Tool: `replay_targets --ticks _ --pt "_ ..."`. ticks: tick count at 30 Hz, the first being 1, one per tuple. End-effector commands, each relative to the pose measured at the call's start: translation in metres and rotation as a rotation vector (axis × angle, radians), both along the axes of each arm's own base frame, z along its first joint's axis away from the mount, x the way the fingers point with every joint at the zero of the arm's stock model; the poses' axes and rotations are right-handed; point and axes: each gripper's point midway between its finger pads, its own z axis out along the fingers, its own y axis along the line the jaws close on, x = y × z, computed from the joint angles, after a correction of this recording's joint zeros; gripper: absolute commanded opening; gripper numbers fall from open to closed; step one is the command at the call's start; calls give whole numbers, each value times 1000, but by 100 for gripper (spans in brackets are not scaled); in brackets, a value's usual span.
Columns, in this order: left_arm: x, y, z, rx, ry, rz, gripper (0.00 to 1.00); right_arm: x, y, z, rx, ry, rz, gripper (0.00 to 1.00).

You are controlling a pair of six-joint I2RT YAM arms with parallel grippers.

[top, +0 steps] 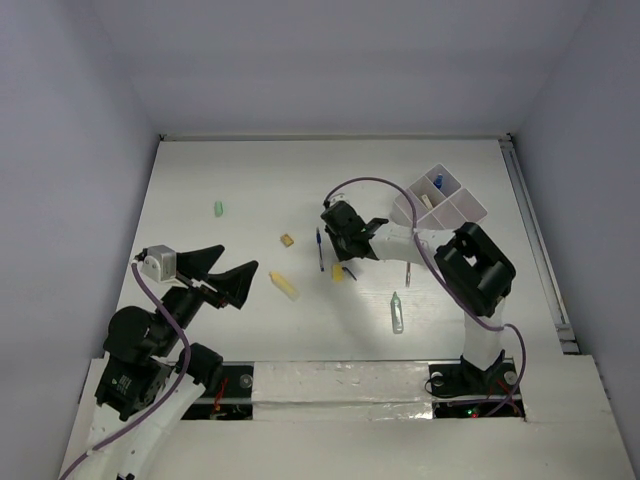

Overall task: Sort the stationery into containers
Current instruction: Pick up the scissors from the center of the board.

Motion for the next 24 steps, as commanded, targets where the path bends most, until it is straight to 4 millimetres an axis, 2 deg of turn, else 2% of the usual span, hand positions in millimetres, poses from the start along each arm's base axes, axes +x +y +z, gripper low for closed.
replay_targets --ticks 1,5,8,9,10,14,16,17,18,19,21,22,23,24 --pt "2 -3 9 -13 -38 -12 99 6 8 0 -9 -18 2 33" --pt "2 -4 9 -10 -38 -16 99 6 6 -9 -21 -10 -10 28" --pt "3 -5 8 -7 -34 -18 99 6 6 -9 -13 -10 -19 12" --pt "3 -5 8 -6 -32 -19 99 6 5 -7 -13 -14 -31 3" --pt "3 -5 7 -5 -30 -19 99 7 4 -5 -11 -22 -41 0" --pt "4 -7 6 -3 -24 -23 99 10 4 16 50 -77 -78 0" --pt "5 -10 4 5 -14 -36 99 13 15 46 171 -130 -90 0" --pt "6 -11 4 7 -8 -40 99 7 12 46 198 -129 -95 0" --pt "7 -13 1 13 5 -47 99 5 17 68 270 -156 -85 0" --pt "8 -14 2 14 9 -49 99 6 22 81 335 -182 -96 0" --pt "11 -17 -1 19 29 -58 99 0 20 89 385 -194 -106 0" --pt "12 -19 -2 10 42 -61 99 0 22 107 442 -221 -110 0" --pt "12 -20 -3 8 50 -67 99 0 19 112 463 -222 -116 0" --pt "14 -22 -4 5 63 -73 99 -2 25 123 514 -233 -96 0"
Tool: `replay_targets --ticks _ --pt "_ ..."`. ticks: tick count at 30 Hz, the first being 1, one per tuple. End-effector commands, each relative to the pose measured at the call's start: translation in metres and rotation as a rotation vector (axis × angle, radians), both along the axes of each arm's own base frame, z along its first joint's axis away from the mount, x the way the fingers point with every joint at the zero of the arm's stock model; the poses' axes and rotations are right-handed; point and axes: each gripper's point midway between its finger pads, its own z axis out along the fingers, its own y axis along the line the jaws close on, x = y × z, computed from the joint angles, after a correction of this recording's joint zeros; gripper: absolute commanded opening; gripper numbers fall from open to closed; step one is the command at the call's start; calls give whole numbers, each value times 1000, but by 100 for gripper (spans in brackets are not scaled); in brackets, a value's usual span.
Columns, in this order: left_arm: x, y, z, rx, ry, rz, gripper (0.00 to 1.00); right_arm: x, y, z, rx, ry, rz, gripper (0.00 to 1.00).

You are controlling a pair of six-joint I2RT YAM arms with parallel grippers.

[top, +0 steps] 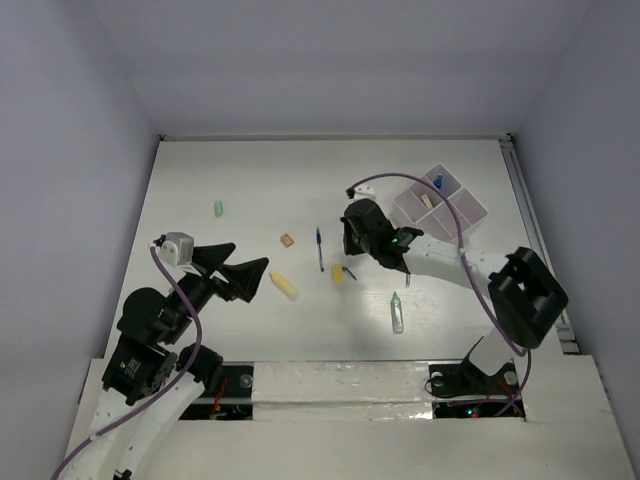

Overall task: Sort the stationery into containers
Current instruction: Pick up the scissors from the center of the board, then place the scissors in the storage box.

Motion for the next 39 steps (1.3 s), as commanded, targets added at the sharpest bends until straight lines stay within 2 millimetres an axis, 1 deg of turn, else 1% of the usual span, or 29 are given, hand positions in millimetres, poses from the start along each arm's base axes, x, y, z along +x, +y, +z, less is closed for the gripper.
replay_targets --ticks 1,4,6,7,9,10,11,12,13,15,18,21,22,23,25,26,27,28,29,30,31,32,33,34,35,36,37,38,39 --pt "2 -9 12 -51 -5 -36 99 7 26 67 279 -133 3 0" --pt "7 -13 8 -67 26 -38 98 2 29 79 373 -116 33 0" --pt "12 -17 6 -84 51 -38 98 5 24 85 411 -118 28 0" --pt "14 -18 4 -88 59 -40 98 1 26 82 434 -104 33 0" --pt "18 -23 -1 -98 91 -50 97 4 20 78 466 -94 17 0" --pt "20 -25 -3 -102 99 -52 97 7 19 82 526 -93 13 0" --pt "21 -25 -5 -105 107 -50 97 3 14 68 541 -64 4 0" --pt "25 -26 -9 -110 126 -41 97 -1 17 69 598 -37 16 0" --pt "27 -26 -13 -107 138 -34 96 6 12 75 645 -63 6 0" --pt "32 -29 -18 -117 163 -32 96 3 6 63 676 -35 -6 0" --pt "37 -34 -26 -129 190 -35 96 3 9 63 694 -25 15 0" --pt "42 -40 -34 -156 215 -49 95 1 12 71 703 -47 56 0" --pt "44 -43 -39 -170 234 -52 92 -2 16 77 708 -55 97 0" --pt "46 -45 -37 -184 225 -61 92 -5 17 80 704 -58 122 0" --pt "50 -51 -44 -189 251 -76 89 -14 21 81 679 -44 192 0" --pt "52 -53 -40 -206 244 -83 88 -17 21 85 673 -49 217 0" --pt "55 -58 -45 -200 264 -91 87 -20 21 85 662 -49 233 0" --pt "58 -60 -42 -208 254 -100 86 -31 23 81 626 -37 283 0" --pt "60 -62 -41 -212 258 -105 85 -35 21 84 610 -49 305 0" --pt "63 -67 -46 -207 279 -114 84 -43 25 84 589 -48 340 0" --pt "65 -69 -44 -211 280 -122 82 -56 29 77 538 -39 393 0" --pt "68 -72 -40 -222 269 -133 82 -62 32 79 516 -54 425 0" --pt "73 -77 -47 -221 299 -137 81 -68 34 85 499 -78 451 0" --pt "75 -80 -43 -225 300 -148 79 -69 35 84 453 -109 462 0" --pt "78 -82 -42 -227 301 -151 79 -82 42 81 418 -96 499 0" --pt "83 -86 -49 -218 328 -154 79 -85 45 84 400 -110 517 0" --pt "85 -88 -45 -218 328 -158 78 -85 43 79 348 -125 512 0" --pt "88 -90 -46 -217 334 -155 78 -92 49 79 326 -133 534 0" --pt "92 -91 -50 -212 347 -147 77 -93 52 80 309 -145 536 0"
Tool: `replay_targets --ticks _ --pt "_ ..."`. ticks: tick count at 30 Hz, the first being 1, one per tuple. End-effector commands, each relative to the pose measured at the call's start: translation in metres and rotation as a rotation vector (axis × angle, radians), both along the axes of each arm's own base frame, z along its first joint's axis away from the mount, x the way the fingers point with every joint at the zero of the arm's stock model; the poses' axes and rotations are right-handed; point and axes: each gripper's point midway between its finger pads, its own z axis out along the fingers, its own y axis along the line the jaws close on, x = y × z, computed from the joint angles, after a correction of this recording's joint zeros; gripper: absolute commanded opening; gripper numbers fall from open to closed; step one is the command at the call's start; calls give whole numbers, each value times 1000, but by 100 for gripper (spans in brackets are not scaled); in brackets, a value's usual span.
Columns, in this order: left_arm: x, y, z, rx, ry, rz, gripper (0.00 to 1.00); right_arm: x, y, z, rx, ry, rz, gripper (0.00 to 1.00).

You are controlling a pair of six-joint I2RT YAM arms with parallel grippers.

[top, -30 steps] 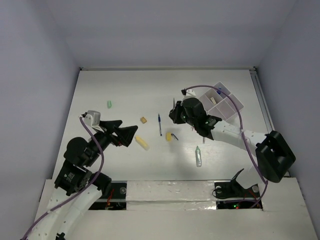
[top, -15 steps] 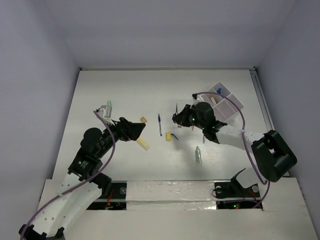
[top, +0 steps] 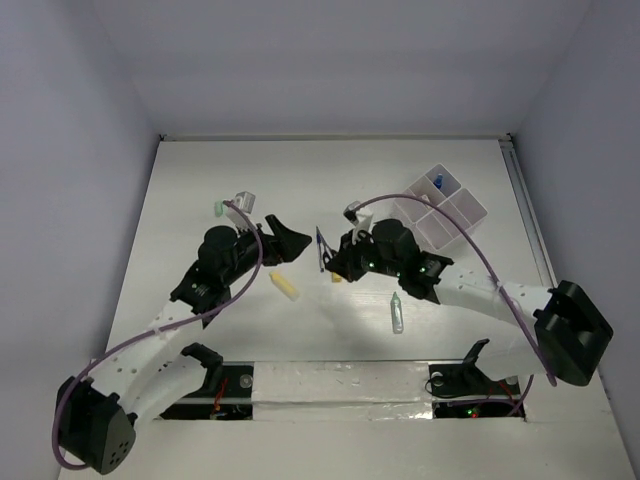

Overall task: Sort the stationery into containers
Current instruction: Place the scissors in the storage box.

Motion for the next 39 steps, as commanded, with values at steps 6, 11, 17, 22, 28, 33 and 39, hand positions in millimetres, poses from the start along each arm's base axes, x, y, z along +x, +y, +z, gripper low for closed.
replay_targets --ticks 6,11,17,22,28,33,39 --pt "30 -8 32 -39 -72 47 71 -10 17 24 -130 -255 25 0" --pt "34 -12 22 -24 -42 36 67 -5 20 34 -166 -336 -9 0" --pt "36 -16 4 -23 2 25 61 -7 30 37 -203 -402 -12 0" --pt "31 -29 -1 -38 18 -24 54 -9 39 37 -223 -426 10 0" --pt "25 -32 -10 -35 36 -43 39 -8 40 41 -235 -445 4 0" --pt "24 -31 -12 -35 38 -41 20 -5 40 46 -247 -473 9 0" --pt "27 -28 -5 -43 18 -19 0 -10 43 54 -222 -491 43 0"
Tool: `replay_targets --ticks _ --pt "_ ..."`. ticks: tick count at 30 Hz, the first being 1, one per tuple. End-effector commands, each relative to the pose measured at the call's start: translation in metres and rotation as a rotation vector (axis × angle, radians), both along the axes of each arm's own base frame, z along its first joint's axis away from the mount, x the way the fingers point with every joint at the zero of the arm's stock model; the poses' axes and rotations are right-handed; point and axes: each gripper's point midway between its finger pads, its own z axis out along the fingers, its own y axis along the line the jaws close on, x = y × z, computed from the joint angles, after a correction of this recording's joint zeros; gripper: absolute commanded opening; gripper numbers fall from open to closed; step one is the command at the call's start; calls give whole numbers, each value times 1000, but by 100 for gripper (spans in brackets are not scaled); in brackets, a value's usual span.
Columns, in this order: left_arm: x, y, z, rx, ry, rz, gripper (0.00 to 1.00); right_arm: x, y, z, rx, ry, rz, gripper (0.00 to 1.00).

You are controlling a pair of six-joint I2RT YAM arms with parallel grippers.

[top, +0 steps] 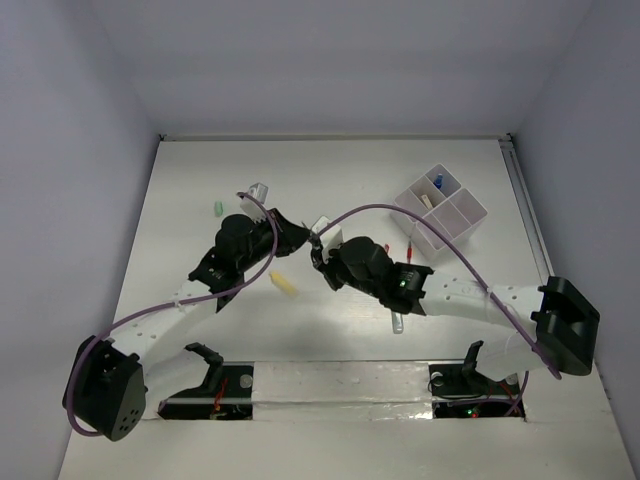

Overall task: Sort the stationery into containers
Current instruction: Place the scissors in the storage box.

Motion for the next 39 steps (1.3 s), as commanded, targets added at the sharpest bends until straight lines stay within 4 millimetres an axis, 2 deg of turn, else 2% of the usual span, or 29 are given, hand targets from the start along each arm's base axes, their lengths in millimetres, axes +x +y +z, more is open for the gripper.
replay_targets --ticks 1,6,7,9,11,12,15,16,20,22,26,28,29,32,36,39 --pt "-1 -1 16 -34 -64 -4 0 -1 12 38 78 -68 42 0" --pt "-3 3 37 -78 -128 13 0 0 4 39 96 -58 3 0" --pt "-4 4 41 -88 -142 16 0 -1 2 40 102 -57 -2 7" --pt "-8 8 55 -122 -183 31 0 -8 1 47 159 -30 6 12" --pt "-10 11 63 -141 -206 43 0 -13 0 52 215 -13 4 29" --pt "-11 14 70 -158 -224 54 0 -15 -3 63 253 -18 5 40" --pt "-15 21 83 -187 -257 76 0 -23 -7 78 341 0 8 57" --pt "-16 23 87 -196 -265 87 0 -25 -8 81 363 9 7 66" --pt "-23 31 104 -257 -310 115 0 -36 -17 101 539 56 0 84" --pt "-27 35 114 -289 -332 121 0 -43 -23 100 594 75 9 90" --pt "-40 43 134 -382 -377 125 0 -53 -18 112 758 117 57 100" --pt "-45 43 138 -412 -385 115 0 -53 -11 113 765 117 78 100" --pt "-48 44 141 -430 -388 108 0 -53 -3 116 776 117 99 100" --pt "-57 42 149 -439 -407 69 0 -53 4 130 823 92 133 100" --pt "-63 38 153 -416 -435 26 0 -48 3 139 816 58 114 99" --pt "-60 31 149 -359 -445 -4 0 -47 -2 135 793 54 96 100"
